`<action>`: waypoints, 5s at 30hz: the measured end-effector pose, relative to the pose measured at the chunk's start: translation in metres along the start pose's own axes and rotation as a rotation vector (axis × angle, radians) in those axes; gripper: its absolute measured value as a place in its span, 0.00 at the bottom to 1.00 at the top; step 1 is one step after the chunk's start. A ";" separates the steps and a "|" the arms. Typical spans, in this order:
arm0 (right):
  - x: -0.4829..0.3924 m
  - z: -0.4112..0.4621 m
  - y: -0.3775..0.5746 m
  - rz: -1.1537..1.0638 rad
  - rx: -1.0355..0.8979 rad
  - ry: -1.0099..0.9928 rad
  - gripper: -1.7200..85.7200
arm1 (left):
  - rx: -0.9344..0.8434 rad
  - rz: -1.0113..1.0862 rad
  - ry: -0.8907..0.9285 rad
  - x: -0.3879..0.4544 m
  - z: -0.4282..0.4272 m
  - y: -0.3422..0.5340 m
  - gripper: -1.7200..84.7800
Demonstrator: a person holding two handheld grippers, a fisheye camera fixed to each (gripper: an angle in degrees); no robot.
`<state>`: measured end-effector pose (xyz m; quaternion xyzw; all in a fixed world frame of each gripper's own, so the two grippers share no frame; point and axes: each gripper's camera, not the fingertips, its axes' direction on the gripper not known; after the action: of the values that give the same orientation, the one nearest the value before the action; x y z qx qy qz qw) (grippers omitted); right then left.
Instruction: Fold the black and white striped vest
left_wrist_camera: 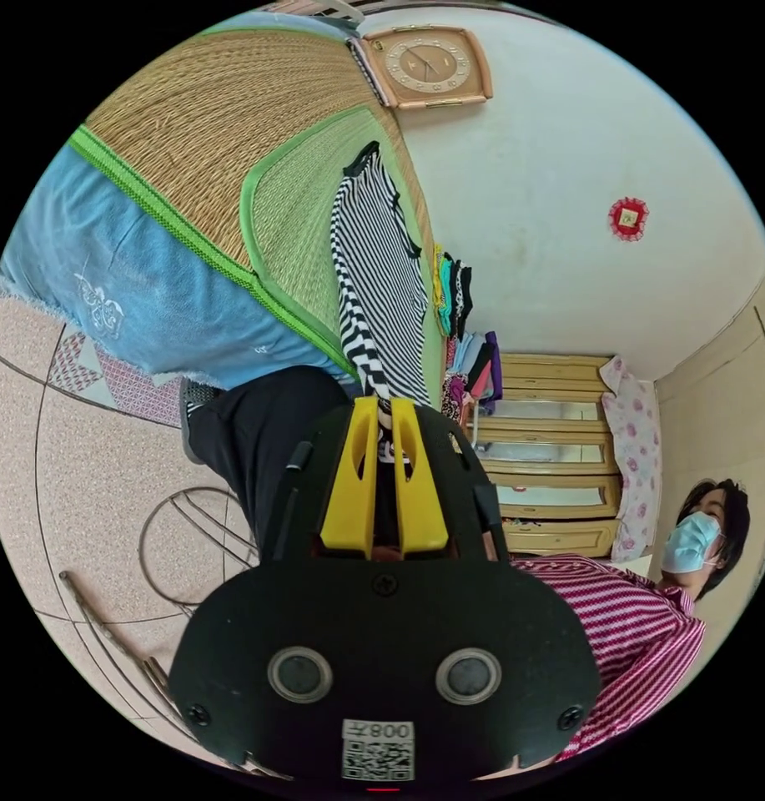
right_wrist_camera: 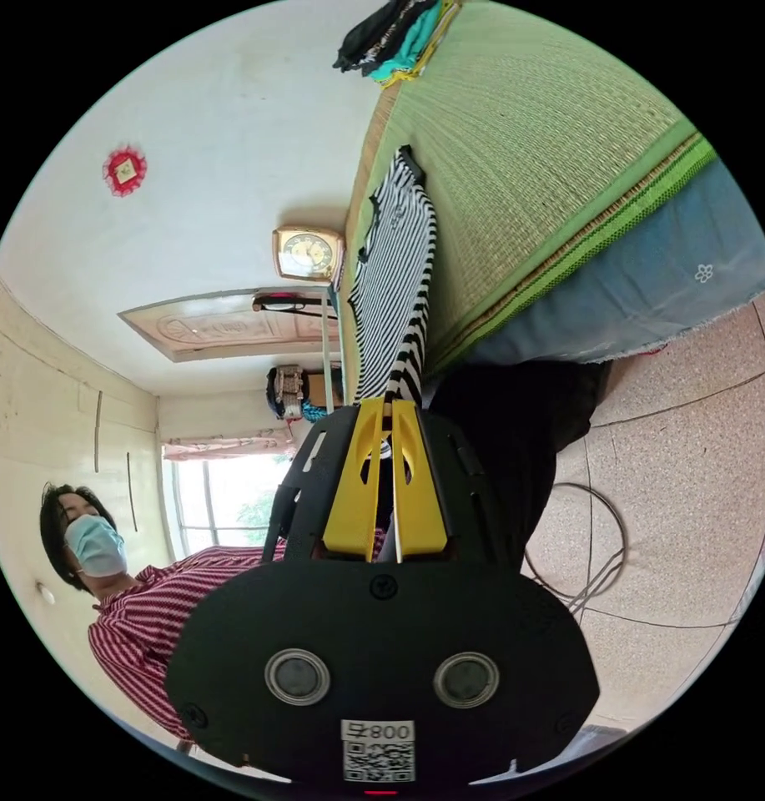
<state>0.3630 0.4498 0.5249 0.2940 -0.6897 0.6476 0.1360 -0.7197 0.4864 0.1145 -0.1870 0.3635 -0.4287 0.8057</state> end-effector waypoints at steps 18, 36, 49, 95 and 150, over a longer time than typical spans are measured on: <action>-0.116 -0.026 0.104 -0.185 -0.040 -0.076 0.03 | 0.052 0.123 0.312 -0.002 -0.070 0.159 0.05; -0.143 -0.025 0.135 -0.217 -0.020 -0.094 0.03 | 0.083 0.169 0.399 0.010 -0.087 0.218 0.05; -0.144 -0.029 0.135 -0.224 -0.016 -0.075 0.04 | 0.050 0.188 0.425 0.037 -0.081 0.211 0.05; 0.024 0.052 -0.204 -0.056 -0.059 0.052 0.04 | 0.194 0.001 0.190 0.135 0.078 -0.266 0.05; 0.181 0.273 -0.195 -0.246 -0.338 0.511 0.02 | -0.111 0.325 -0.558 0.282 0.350 -0.518 0.02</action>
<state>0.3866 0.1447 0.7526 0.1765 -0.6902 0.5556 0.4287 -0.6424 -0.0413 0.5453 -0.2804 0.1766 -0.2061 0.9207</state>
